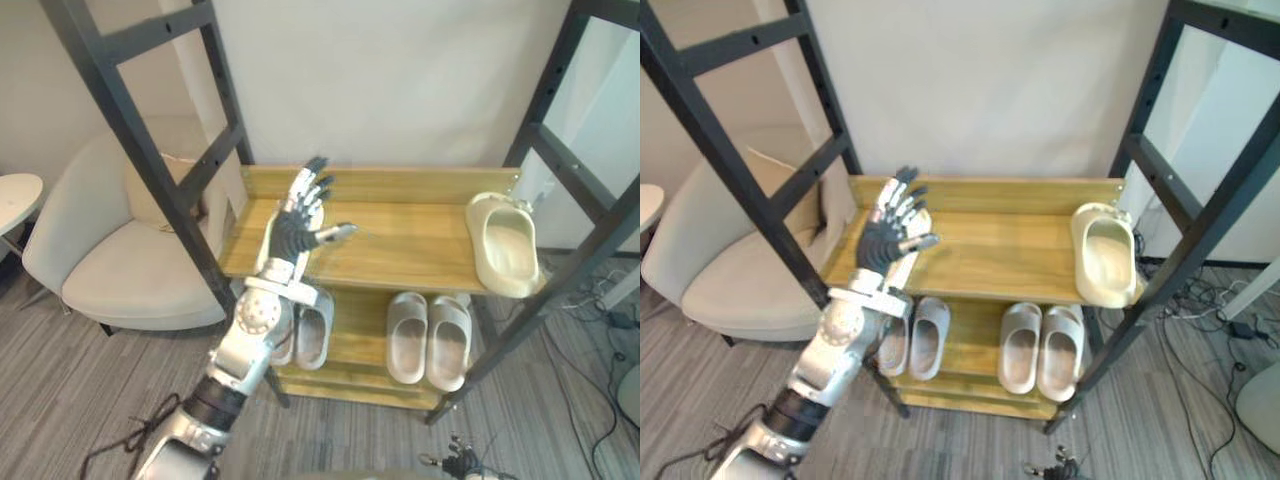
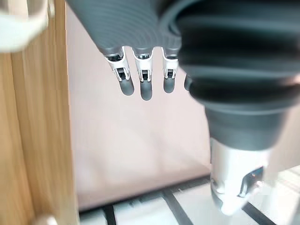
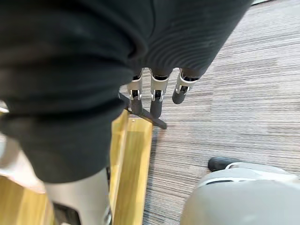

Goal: Organize the slippers on the shoe rack

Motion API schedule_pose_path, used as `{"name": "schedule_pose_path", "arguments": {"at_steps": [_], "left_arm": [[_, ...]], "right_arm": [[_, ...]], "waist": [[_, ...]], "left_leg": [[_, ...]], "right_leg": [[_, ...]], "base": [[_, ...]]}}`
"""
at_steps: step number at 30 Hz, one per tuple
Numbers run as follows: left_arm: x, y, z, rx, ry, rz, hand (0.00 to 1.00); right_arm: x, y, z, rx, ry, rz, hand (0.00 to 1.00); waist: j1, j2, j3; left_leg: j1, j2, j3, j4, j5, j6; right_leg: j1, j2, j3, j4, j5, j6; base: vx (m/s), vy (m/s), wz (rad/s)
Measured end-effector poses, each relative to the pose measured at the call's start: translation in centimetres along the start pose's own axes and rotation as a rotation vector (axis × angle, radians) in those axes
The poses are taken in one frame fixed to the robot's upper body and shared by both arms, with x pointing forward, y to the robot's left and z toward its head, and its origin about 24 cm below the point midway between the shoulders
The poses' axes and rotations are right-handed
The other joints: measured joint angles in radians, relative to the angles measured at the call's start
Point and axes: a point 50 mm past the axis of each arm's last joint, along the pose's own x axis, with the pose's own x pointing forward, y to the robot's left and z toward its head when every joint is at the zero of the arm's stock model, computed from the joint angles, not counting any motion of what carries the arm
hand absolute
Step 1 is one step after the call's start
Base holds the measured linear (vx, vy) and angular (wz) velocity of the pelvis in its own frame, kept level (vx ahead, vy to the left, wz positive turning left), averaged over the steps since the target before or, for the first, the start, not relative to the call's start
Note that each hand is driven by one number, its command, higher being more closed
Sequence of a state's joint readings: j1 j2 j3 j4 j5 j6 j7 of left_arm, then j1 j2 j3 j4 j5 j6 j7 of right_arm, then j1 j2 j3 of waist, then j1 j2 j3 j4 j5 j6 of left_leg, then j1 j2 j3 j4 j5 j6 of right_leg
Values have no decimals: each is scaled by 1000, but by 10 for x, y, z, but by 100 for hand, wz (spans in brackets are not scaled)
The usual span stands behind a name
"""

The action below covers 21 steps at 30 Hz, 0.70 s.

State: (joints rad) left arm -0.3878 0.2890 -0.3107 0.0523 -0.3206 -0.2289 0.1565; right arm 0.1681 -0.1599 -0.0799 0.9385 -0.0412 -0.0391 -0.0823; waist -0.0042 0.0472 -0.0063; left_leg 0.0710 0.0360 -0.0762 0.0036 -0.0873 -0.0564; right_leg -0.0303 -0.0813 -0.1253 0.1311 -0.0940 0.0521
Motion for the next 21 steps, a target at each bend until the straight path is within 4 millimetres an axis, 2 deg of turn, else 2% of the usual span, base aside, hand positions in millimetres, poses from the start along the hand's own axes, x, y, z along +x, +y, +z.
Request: {"name": "schedule_pose_path", "arguments": {"at_steps": [1, 2, 5, 10, 13, 18, 21], "left_arm": [[4, 12, -1, 51, 9, 25, 0], [4, 14, -1, 56, 12, 29, 0], [11, 38, -2, 144, 32, 78, 0], [21, 79, 7, 319, 64, 129, 0], [25, 90, 15, 366, 58, 137, 0], [24, 94, 14, 397, 73, 134, 0], [25, 98, 13, 430, 93, 133, 0]], "right_arm": [[0, 0, 0, 0, 1, 2, 0], [0, 0, 0, 0, 2, 2, 0], [1, 0, -1, 3, 14, 4, 0], [3, -3, 3, 28, 8, 4, 0], [3, -3, 3, 29, 6, 5, 0], [3, -5, 4, 29, -1, 4, 0], [2, -5, 1, 29, 5, 4, 0]], "waist": [[-5, 0, 0], [-5, 0, 0], [-11, 1, 3], [-12, 4, 22], [-11, 10, 40], [-8, 27, 51], [-4, 27, 53]], "left_leg": [[-1, 0, -1, -1, 1, 0], [-1, 0, -1, -1, 1, 0], [-1, -3, -7, -1, 1, 0], [-17, -8, -11, -3, 1, 0], [-23, -9, -9, -4, 1, 0], [-25, -4, -3, -8, 4, -4], [-17, 6, 5, -21, 9, -11]], "right_leg": [[7, 3, -1, -20, 12, -1], [8, 3, -1, -24, 13, -1], [31, 4, -5, -68, 33, 2], [33, 4, -4, -109, 57, 5], [34, 4, -2, -129, 69, 5], [32, 9, 5, -136, 76, 2], [31, 18, 12, -136, 79, -2]], "base": [[9, 0, -4], [0, 0, 0], [18, 12, 3], [0, 0, 0], [0, 0, 0], [-9, -2, -3], [-25, -17, -8]]}}
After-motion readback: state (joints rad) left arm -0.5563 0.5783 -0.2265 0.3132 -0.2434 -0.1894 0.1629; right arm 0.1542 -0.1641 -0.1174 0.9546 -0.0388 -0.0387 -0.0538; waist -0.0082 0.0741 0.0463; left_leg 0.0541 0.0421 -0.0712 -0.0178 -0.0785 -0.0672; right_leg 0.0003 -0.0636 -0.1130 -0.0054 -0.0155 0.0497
